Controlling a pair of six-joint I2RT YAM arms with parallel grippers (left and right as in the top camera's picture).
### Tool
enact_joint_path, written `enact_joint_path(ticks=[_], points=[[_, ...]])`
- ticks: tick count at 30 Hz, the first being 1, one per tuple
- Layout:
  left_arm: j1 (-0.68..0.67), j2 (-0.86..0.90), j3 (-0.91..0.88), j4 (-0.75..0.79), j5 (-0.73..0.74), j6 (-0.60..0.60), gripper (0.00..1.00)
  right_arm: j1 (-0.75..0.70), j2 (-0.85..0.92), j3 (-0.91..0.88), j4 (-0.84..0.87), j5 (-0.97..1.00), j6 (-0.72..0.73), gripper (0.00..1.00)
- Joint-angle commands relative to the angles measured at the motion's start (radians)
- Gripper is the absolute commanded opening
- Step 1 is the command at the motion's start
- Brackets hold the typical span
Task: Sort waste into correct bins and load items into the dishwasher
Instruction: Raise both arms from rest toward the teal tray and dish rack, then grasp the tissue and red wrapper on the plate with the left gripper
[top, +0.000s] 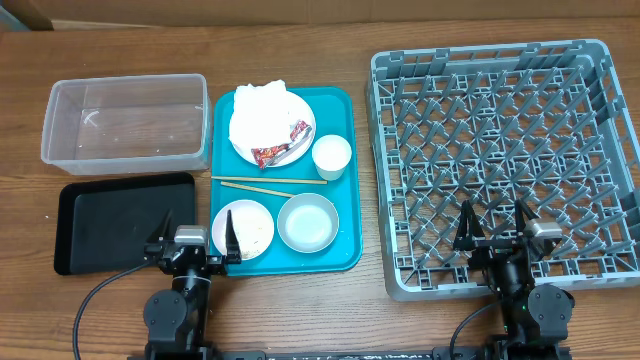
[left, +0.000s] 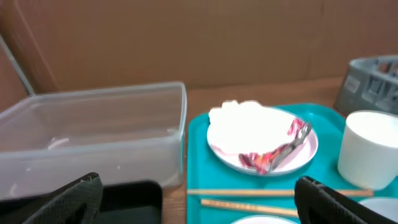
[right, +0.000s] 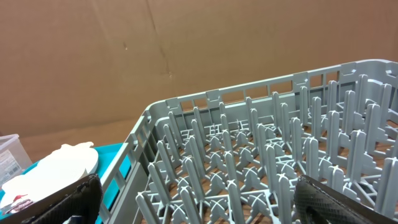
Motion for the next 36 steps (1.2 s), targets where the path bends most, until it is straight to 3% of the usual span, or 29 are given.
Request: enact_joint_path(ticks=[1, 4, 12, 20, 25, 31, 36], points=[[0.006, -0.010, -0.003, 0.073, 0.070, 0.026, 1.00, -0.003, -0.008, -0.010, 0.008, -0.021, -0.001, 1.00], [0.006, -0.010, 0.008, 0.121, 0.076, 0.015, 1.00, -0.003, -0.008, -0.004, 0.018, -0.073, -0.001, 1.00], [0.006, 0.077, 0.179, 0.018, 0.088, 0.002, 1.00, -0.003, -0.008, 0.110, -0.006, -0.080, -0.001, 1.00], [0.006, 0.410, 0.349, 0.068, 0.089, 0.012, 1.00, -0.003, 0.000, 0.268, -0.187, -0.003, -0.010, 1.00], [0.005, 0.713, 0.575, 0.021, 0.193, 0.012, 1.00, -0.003, 0.071, 0.379, -0.277, 0.056, -0.061, 1.00], [0.005, 1.035, 0.939, -0.225, 0.283, 0.027, 1.00, -0.003, 0.235, 0.525, -0.352, 0.076, -0.061, 1.00], [-0.021, 1.261, 1.265, -0.549, 0.295, 0.152, 1.00, -0.003, 0.443, 0.681, -0.422, 0.078, -0.061, 1.00]])
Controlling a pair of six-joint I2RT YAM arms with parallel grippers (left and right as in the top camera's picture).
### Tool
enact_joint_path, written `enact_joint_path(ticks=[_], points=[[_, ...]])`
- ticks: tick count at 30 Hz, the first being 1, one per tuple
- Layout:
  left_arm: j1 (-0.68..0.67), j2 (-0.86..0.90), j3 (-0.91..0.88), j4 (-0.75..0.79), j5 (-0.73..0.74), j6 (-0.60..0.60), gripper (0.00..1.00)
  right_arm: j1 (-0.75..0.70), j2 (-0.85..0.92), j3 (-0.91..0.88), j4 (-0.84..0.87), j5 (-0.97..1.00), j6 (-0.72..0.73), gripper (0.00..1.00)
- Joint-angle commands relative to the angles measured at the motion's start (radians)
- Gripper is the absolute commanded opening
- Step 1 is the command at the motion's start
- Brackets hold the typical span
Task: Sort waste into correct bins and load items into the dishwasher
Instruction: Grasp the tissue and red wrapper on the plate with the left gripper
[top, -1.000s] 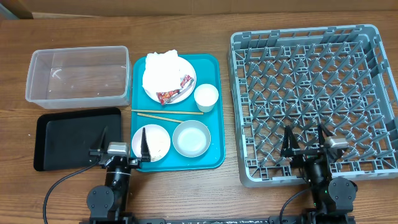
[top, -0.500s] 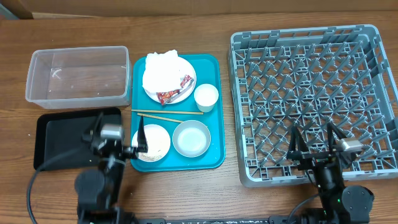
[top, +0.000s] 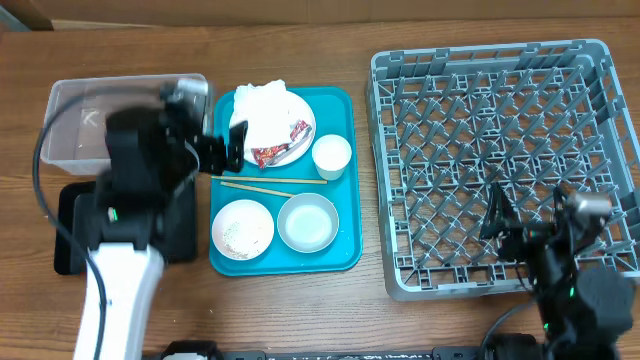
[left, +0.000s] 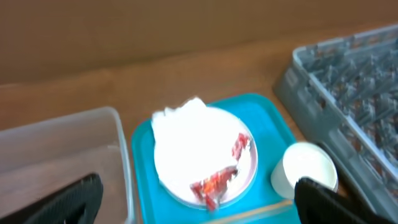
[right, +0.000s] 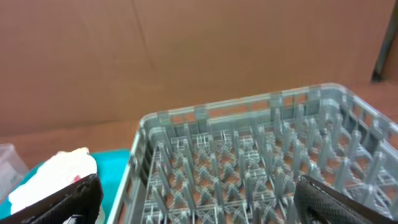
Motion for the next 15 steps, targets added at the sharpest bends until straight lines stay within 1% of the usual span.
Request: enact_joint_path(ticks=[1, 2, 4, 7, 9, 11, 15], points=[[-0.028, 0.130, 0.215, -0.148, 0.035, 0.135, 1.00, -0.003, 0.146, 0.130, -0.037, 0.018, -0.008, 1.00], [-0.039, 0.176, 0.284, -0.222, 0.020, 0.171, 1.00, -0.003, 0.198, 0.171, -0.064, 0.018, -0.008, 1.00], [-0.060, 0.246, 0.385, -0.329, -0.038, 0.197, 1.00, -0.003, 0.288, 0.241, -0.119, 0.018, -0.008, 1.00], [-0.095, 0.364, 0.541, -0.499, -0.147, 0.207, 1.00, -0.003, 0.432, 0.358, -0.222, 0.018, -0.008, 1.00], [-0.112, 0.427, 0.608, -0.576, -0.164, 0.246, 1.00, -0.003, 0.517, 0.411, -0.254, 0.018, -0.008, 1.00], [-0.121, 0.469, 0.629, -0.578, -0.156, 0.281, 1.00, -0.003, 0.581, 0.428, -0.246, 0.018, -0.008, 1.00], [-0.124, 0.529, 0.627, -0.557, -0.094, 0.285, 1.00, -0.003, 0.678, 0.428, -0.235, 0.015, -0.007, 1.00]])
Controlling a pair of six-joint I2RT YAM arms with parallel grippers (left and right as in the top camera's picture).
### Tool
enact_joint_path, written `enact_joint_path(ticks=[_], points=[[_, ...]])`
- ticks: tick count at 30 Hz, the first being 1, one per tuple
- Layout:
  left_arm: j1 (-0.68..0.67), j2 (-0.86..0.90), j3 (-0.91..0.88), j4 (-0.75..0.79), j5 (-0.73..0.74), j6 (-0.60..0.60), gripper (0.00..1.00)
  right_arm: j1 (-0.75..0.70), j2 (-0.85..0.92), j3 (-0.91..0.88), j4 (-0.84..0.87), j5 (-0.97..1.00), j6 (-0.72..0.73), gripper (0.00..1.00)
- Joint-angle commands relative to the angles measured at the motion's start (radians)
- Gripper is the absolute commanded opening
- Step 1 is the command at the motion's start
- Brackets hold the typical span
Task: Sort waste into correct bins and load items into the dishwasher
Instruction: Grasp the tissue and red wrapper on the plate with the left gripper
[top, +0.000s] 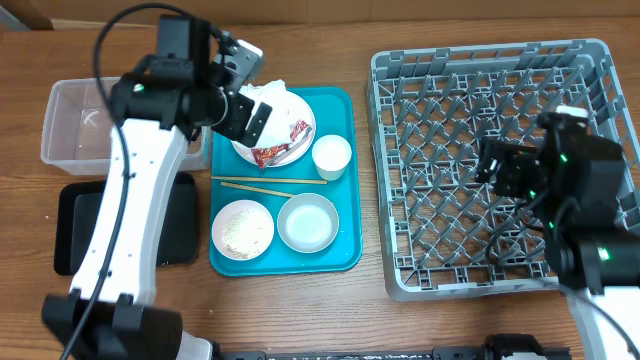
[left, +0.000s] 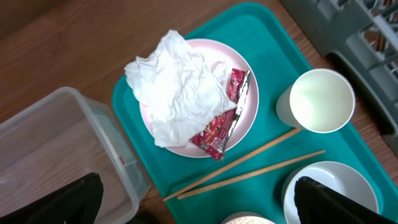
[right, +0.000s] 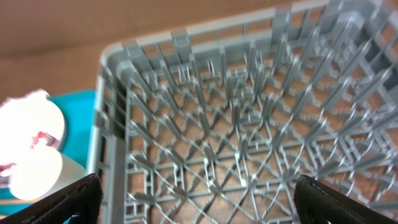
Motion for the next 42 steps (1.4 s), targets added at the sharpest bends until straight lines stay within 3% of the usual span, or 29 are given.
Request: enact_joint_path(ticks=[1, 5, 25, 32, 34, 38, 40, 42], points=[[-0.007, 0.065, 0.027, 0.034, 0.044, 0.071, 1.00, -0.003, 0.072, 0.024, -0.002, -0.005, -0.006, 1.00], [-0.014, 0.145, 0.027, 0.092, 0.063, 0.143, 1.00, -0.003, 0.119, 0.024, -0.004, -0.040, -0.007, 1.00], [-0.061, 0.553, 0.027, 0.319, 0.064, 0.148, 1.00, -0.003, 0.132, 0.024, -0.032, -0.039, -0.007, 1.00], [-0.061, 0.627, 0.027, 0.311, 0.064, 0.138, 1.00, -0.003, 0.132, 0.024, -0.032, -0.039, -0.006, 1.00], [-0.061, 0.633, 0.027, 0.307, 0.064, 0.138, 0.85, -0.003, 0.132, 0.024, -0.032, -0.039, -0.006, 1.00], [-0.061, 0.633, 0.028, 0.308, 0.064, 0.138, 0.28, -0.003, 0.132, 0.024, -0.032, -0.039, -0.006, 1.00], [-0.061, 0.632, 0.028, 0.307, 0.064, 0.137, 0.08, -0.003, 0.132, 0.024, -0.032, -0.039, -0.006, 1.00], [-0.061, 0.629, 0.031, 0.301, 0.064, 0.106, 0.04, -0.003, 0.132, 0.024, -0.032, -0.039, -0.006, 1.00]])
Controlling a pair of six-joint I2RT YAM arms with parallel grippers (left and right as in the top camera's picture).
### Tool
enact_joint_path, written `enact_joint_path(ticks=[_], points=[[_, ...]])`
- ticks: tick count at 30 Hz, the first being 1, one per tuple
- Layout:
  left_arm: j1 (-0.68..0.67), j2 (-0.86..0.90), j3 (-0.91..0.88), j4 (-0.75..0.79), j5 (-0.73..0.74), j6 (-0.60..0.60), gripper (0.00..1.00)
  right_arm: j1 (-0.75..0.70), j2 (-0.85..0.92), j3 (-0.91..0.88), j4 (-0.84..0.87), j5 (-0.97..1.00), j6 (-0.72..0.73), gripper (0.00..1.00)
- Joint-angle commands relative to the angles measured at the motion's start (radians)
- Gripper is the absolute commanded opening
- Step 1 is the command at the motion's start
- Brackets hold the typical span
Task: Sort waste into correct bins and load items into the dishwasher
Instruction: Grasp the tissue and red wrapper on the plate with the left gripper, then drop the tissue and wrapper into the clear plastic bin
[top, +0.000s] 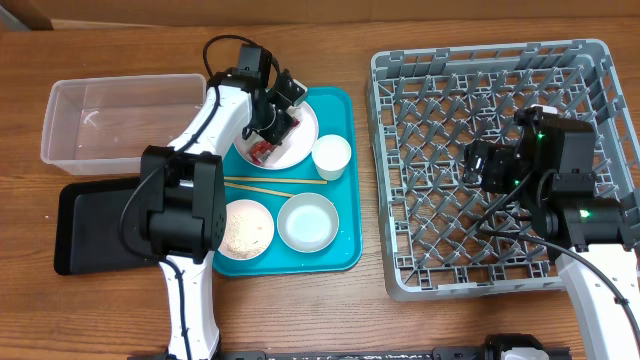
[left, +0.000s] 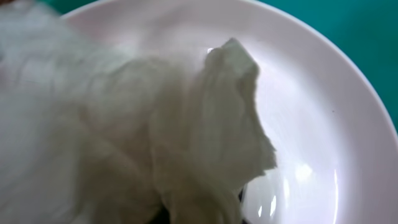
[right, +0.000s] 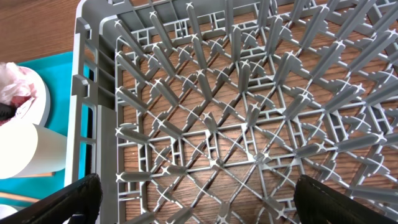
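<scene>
A crumpled white napkin (left: 124, 124) lies on a white plate (left: 311, 124) at the back of the teal tray (top: 345, 255), with a red wrapper (top: 262, 152) beside it. My left gripper (top: 278, 105) is down on that plate, pressed into the napkin, which hides its fingers in the left wrist view. On the tray are also a paper cup (top: 332, 156), chopsticks (top: 270, 183), a bowl (top: 307, 221) and a small plate (top: 243, 228). My right gripper (right: 199, 205) hangs open over the grey dish rack (top: 500, 100), holding nothing.
A clear plastic bin (top: 120, 120) stands at the back left, and a black tray (top: 100, 225) lies in front of it. The rack fills the right half of the table. The left arm stretches from the front edge across the tray's left side.
My left gripper was high above the plate with the whole plate in its view; now it is down at the napkin, which fills the view. The right gripper has shifted a little over the rack.
Both arms rested at the table's front edge with open grippers. Then the left arm was raised near the clear bin and the right one lifted by the rack. Then the left hung over the napkin plate, the right over the rack. Now the left is in the napkin.
</scene>
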Motion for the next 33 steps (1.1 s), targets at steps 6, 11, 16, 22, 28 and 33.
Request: enact_joint_path(ticks=[6, 11, 16, 22, 28, 33], points=[[0.010, -0.005, 0.119, -0.110, 0.013, -0.149, 0.04, -0.003, -0.005, 0.024, 0.003, -0.002, -0.006, 1.00], [0.074, -0.092, 0.407, -0.372, 0.012, -0.248, 0.04, -0.003, -0.005, 0.024, 0.003, -0.003, -0.006, 1.00], [0.183, -0.148, 0.565, -0.529, -0.010, -0.397, 0.04, -0.003, -0.005, 0.024, 0.007, -0.002, -0.006, 1.00], [0.346, -0.154, 0.562, -0.618, -0.094, -0.628, 0.04, -0.003, -0.005, 0.024, 0.007, -0.002, -0.006, 1.00], [0.462, -0.134, 0.421, -0.539, -0.093, -0.787, 0.04, -0.003, -0.005, 0.024, 0.006, -0.003, -0.006, 1.00], [0.485, -0.129, 0.249, -0.341, -0.093, -0.938, 0.04, -0.003, -0.005, 0.024, 0.006, -0.003, -0.006, 1.00]])
